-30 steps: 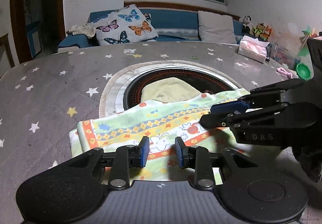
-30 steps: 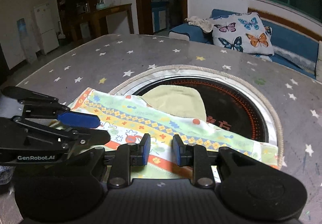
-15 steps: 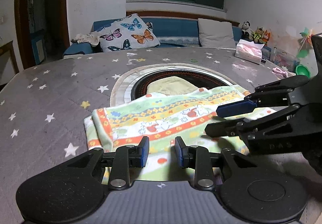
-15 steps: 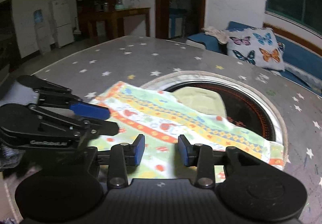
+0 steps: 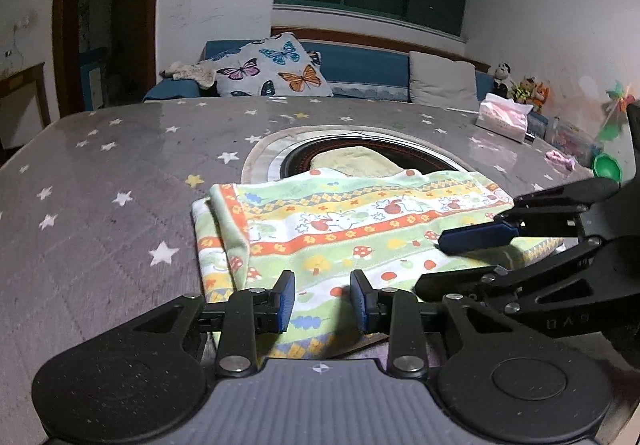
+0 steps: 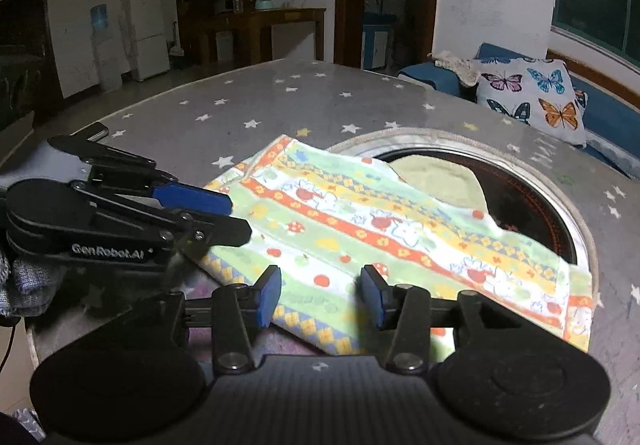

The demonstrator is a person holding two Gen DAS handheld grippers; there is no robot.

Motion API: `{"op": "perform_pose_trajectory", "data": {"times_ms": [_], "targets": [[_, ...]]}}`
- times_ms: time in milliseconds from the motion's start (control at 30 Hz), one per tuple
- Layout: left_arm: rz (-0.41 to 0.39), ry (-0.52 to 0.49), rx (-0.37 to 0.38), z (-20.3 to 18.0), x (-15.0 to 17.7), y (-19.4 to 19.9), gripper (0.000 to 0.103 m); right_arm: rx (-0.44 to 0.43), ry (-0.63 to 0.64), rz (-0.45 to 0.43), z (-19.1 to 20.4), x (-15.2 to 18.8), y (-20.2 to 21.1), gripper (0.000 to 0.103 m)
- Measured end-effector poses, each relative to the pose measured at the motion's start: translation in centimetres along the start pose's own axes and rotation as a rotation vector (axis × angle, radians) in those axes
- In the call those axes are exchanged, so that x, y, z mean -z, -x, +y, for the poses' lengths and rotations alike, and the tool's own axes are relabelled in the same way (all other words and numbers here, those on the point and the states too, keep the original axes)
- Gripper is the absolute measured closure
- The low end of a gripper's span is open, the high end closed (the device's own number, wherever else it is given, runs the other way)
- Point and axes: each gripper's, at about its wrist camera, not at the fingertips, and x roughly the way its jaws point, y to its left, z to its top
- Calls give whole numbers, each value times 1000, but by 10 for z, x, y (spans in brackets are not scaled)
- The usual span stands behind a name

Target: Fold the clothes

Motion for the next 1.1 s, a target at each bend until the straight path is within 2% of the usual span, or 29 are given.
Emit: {"op": "perform_pose_trajectory", "data": {"times_ms": [367, 667, 933, 1100], "targets": [[3, 17, -8, 5, 1, 2, 67, 2, -106, -11, -29, 16, 24, 56], [9, 21, -7, 8, 2, 3, 67, 106, -214, -8, -66, 47, 49, 56], [-1, 20, -9, 8, -13, 7, 68, 143, -236, -33, -79, 44, 67, 57], [1, 30, -32, 12, -25, -4, 68, 125, -284, -15, -87, 46, 56, 57]]}}
